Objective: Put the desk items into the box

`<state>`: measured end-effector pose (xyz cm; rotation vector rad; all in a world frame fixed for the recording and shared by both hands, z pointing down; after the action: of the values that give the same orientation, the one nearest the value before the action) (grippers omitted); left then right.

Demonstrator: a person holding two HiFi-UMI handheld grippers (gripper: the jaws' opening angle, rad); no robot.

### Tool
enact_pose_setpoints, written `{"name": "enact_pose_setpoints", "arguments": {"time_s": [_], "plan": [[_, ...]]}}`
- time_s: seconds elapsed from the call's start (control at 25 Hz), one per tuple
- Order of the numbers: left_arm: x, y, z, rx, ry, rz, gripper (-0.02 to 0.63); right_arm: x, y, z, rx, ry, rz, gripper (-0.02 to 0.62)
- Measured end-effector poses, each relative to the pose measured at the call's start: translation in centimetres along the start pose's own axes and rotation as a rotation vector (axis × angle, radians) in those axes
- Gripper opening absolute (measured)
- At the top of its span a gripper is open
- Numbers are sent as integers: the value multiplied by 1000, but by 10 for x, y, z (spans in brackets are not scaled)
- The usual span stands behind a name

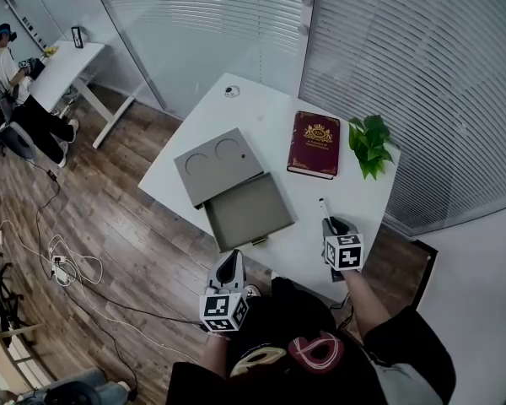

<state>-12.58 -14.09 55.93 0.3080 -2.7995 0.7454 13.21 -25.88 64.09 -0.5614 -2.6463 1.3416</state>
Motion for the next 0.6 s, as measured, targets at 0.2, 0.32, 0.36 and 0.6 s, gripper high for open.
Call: {"name": "enact_pose_setpoints", "arguments": {"time_s": [0.2, 0.32, 0.36, 0.6], "plan": [[2, 2, -1, -3, 4, -20, 18, 8, 10, 9, -22, -11, 12, 75], [-1, 3, 1, -6, -1, -40, 18, 17, 16, 20, -52, 1, 25, 75], [-1, 3, 1, -7, -4, -44, 18, 22, 19, 24, -64, 10, 33, 75], [-3, 7, 1, -6, -17, -70, 18, 58, 30, 47, -97, 135, 69, 74]]}}
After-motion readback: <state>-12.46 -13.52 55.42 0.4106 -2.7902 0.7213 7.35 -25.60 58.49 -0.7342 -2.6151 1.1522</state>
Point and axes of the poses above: the fingertips, and each gripper's own axes: y backward along the fingers, x to its left, z out of its top, the point moved 1 cm from there along y, backward along the fingers, and after that the axes turned 9 degrees about x, right-handed, at the moved point
